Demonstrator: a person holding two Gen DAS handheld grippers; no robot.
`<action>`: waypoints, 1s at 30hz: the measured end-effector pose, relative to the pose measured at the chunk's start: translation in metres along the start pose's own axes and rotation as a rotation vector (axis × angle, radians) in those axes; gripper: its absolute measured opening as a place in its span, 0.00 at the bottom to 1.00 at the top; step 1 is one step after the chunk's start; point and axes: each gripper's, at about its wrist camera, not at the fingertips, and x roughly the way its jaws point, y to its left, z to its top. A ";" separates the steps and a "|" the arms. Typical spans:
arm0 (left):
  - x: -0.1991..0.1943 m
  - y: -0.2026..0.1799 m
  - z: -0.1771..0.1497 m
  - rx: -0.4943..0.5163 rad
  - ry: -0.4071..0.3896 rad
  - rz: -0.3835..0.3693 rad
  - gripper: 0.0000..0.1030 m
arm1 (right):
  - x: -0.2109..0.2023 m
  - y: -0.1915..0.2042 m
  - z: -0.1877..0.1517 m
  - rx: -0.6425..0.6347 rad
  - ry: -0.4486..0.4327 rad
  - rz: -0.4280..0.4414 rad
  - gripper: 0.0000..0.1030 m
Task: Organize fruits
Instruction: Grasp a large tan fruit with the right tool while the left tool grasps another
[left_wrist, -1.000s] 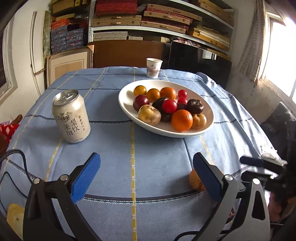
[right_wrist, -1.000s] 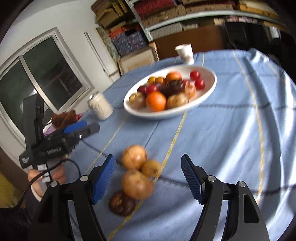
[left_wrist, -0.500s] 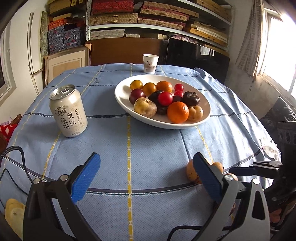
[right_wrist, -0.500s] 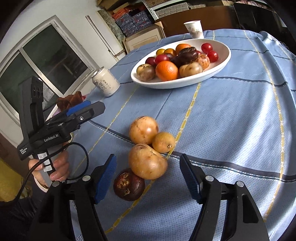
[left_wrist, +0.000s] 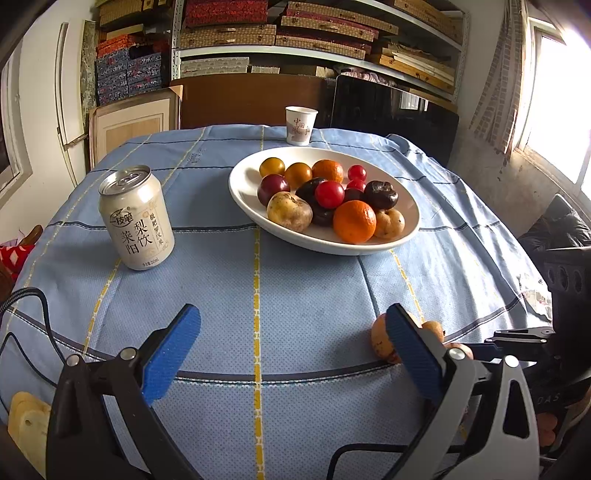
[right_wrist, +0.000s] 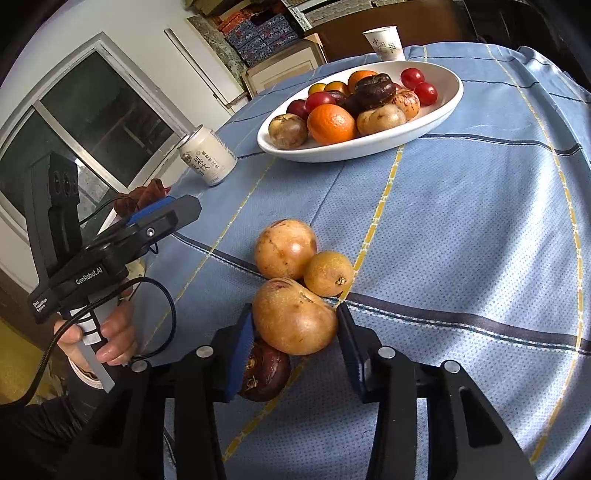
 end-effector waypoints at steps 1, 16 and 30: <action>0.000 0.000 0.000 -0.001 -0.002 0.002 0.95 | 0.000 0.001 0.000 -0.006 -0.002 -0.004 0.43; 0.012 -0.027 -0.011 0.089 0.061 -0.092 0.95 | -0.064 -0.033 -0.003 0.152 -0.230 0.091 0.42; 0.033 -0.054 -0.013 0.187 0.141 -0.226 0.61 | -0.062 -0.033 -0.004 0.148 -0.224 0.074 0.42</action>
